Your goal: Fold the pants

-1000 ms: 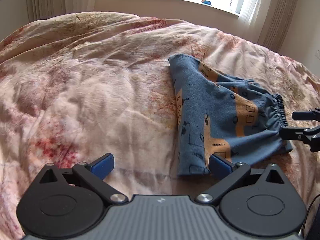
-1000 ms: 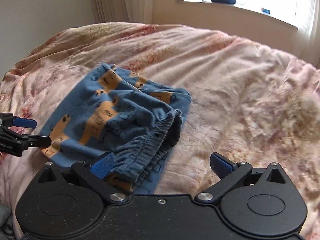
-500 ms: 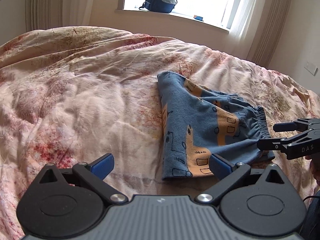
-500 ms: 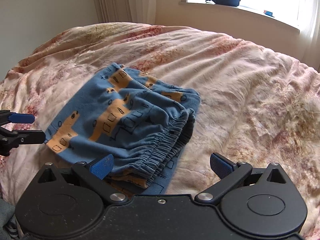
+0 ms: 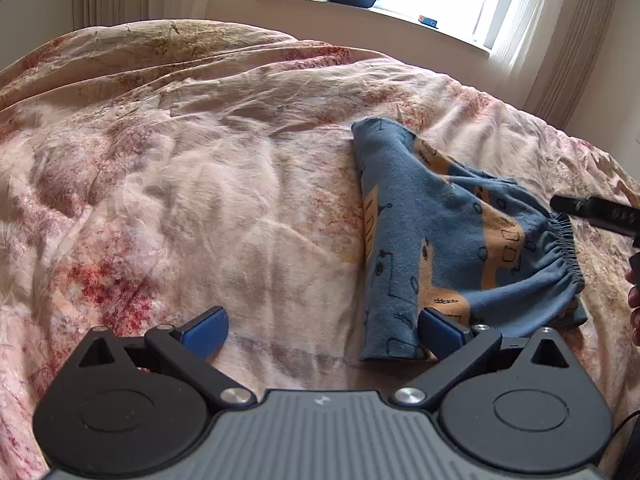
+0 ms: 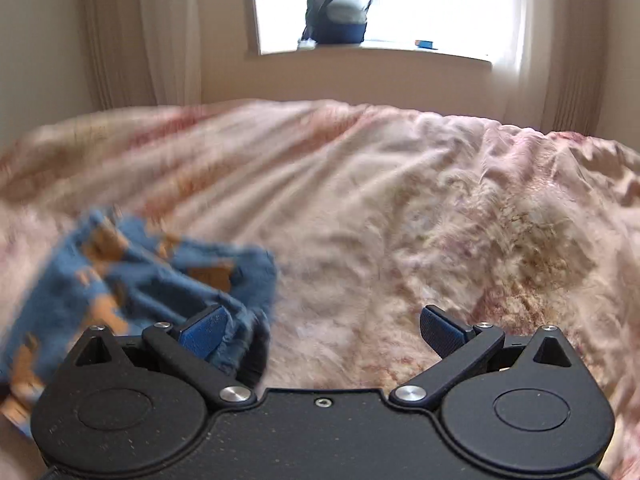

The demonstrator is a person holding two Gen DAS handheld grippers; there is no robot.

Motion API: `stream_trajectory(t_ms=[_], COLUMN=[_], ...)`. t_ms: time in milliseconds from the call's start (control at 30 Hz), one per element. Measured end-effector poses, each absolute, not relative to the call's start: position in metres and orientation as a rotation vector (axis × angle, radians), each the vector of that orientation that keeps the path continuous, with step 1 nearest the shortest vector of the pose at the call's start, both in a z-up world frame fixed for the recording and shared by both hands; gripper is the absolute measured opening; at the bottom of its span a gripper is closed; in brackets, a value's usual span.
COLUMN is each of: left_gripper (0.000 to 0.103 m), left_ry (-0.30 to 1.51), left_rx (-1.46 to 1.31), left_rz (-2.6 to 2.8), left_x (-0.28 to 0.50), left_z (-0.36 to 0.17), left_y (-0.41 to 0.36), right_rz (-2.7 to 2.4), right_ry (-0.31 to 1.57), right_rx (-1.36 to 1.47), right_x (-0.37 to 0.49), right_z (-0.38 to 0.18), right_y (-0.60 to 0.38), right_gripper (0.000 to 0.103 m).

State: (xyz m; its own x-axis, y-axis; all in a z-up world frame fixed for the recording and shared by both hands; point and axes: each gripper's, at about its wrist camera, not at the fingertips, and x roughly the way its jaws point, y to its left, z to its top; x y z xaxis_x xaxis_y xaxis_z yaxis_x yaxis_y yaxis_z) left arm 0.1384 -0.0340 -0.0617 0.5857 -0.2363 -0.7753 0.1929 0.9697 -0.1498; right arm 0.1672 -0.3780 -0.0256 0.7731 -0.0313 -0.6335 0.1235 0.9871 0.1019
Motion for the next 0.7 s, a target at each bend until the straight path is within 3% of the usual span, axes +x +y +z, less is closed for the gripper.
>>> stream_trajectory(t_ms=[100,267,700], left_gripper=[0.103,0.103,0.103], left_ry=[0.907,0.907,0.884], left_rx=[-0.036,-0.036,-0.022], left_rz=[-0.253,-0.255,-0.263], left_x=[0.136,0.134,0.133], left_z=[-0.061,-0.061,-0.058], left_y=[-0.036,-0.038,-0.04], right_rz=[-0.067,-0.065,-0.077], right_ry=[0.624,0.74,0.741], right_rx=[0.178,0.093,0.14], right_x=[0.157,0.161,0.16], right_z=[-0.014,-0.028,-0.028], right_y=[-0.379,-0.367,-0.37], right_gripper=[0.103,0.103,0.103])
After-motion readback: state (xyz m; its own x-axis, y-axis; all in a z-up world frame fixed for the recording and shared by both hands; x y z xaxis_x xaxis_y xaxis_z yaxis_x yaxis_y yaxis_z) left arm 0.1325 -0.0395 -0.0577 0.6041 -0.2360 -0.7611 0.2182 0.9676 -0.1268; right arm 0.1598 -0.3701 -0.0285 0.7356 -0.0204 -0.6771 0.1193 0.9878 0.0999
